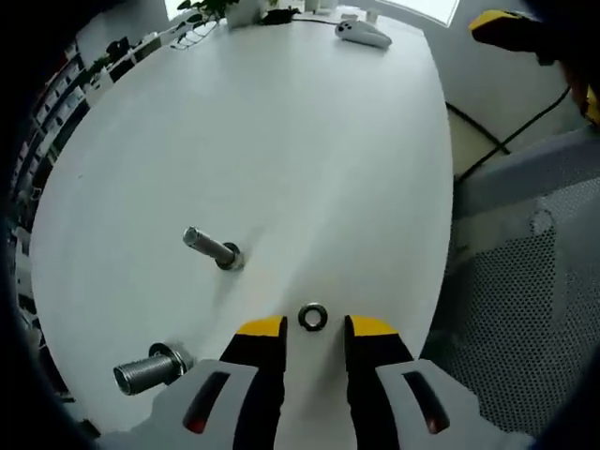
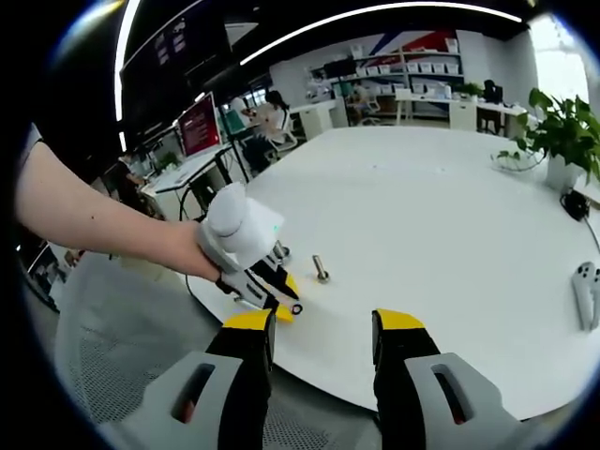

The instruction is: Place the washer onto the threaded stud by aligning its center hole with the stud, sliding it down to the base, and recovering from edge contact or off-axis alignment until the washer reaches the visible bottom stop.

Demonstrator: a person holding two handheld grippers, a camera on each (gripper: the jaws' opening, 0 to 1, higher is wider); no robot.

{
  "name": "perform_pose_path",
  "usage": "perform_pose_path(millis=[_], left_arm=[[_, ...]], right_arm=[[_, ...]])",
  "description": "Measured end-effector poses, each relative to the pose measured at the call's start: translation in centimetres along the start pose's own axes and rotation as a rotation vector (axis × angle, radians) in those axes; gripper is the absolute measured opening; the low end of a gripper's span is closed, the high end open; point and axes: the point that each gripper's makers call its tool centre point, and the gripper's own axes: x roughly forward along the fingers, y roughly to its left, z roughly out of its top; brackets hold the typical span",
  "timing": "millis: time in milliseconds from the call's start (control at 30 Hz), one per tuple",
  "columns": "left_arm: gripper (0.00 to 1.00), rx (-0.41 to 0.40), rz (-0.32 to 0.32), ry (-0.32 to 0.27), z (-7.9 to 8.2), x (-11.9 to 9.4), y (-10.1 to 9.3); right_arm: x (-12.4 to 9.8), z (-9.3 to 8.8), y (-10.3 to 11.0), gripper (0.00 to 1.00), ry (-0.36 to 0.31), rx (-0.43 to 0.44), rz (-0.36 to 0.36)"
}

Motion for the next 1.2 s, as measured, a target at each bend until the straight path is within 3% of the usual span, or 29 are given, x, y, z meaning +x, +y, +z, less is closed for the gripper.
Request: perform_pose_path(millis=[100, 133, 167, 233, 467, 567, 767, 800, 833, 867, 933, 1033, 1133, 1200], left_arm=[[0.21, 0.004, 0.001, -0.001, 0.2, 0.0, -0.1], [0.2, 0.066, 0.012, 0.017, 0.1, 0.0, 0.0], [0.21, 0.077, 0.011, 0.025, 0.0, 0.1, -0.1], [0.2, 0.024, 0.013, 0.028, 0.2, 0.2, 0.0], [0.14, 0.034, 0.013, 0.048, 0.0, 0.2, 0.3], [0.11, 0.074, 0.015, 0.067, -0.1, 0.2, 0.3], [0.09, 0.06, 0.004, 0.076, 0.1, 0.3, 0.6], [0.0, 0.057, 0.019, 0.089, -0.1, 0.4, 0.8], [0.0, 0.065, 0.004, 0.051, 0.4, 0.5, 0.4], [0.0, 0.052, 0.007, 0.081, 0.0, 0.3, 0.5], [0.0, 0.024, -0.012, 0.082, -0.1, 0.3, 0.5], [0.0, -0.065, -0.04, 0.062, -0.2, 0.4, 0.6], [0.02, -0.044, -0.008, 0.059, 0.4, 0.1, 0.3], [0.06, 0.007, 0.011, -0.096, 4.1, -0.3, -0.3]], right_arm=[[0.0, 0.0, -0.1, 0.44, 0.0, 0.0, -0.004], [0.0, 0.0, -0.1, 0.44, 0.0, 0.0, -0.004], [0.0, 0.0, -0.1, 0.44, 0.0, -0.001, -0.005], [0.0, 0.0, -0.1, 0.44, 0.002, -0.003, -0.008], [0.0, -0.1, -0.2, 0.44, 0.003, 0.0, -0.015], [0.0, -0.2, -0.3, 0.44, 0.007, 0.003, -0.019], [-0.1, -0.1, -0.4, 0.43, 0.006, 0.003, -0.025], [-0.1, -0.1, -0.4, 0.43, 0.005, 0.002, -0.026], [-0.1, -0.1, -0.5, 0.43, 0.006, 0.002, -0.027], [-0.1, -0.2, -0.5, 0.44, 0.008, 0.001, -0.028], [-0.1, -0.2, -0.5, 0.44, 0.006, 0.002, -0.031], [-0.1, -0.1, -0.5, 0.44, 0.005, 0.007, -0.031], [-0.1, -0.1, -0.5, 0.44, 0.004, 0.003, -0.03], [-0.2, 0.0, -0.7, 0.44, -0.004, 0.014, -0.034]])
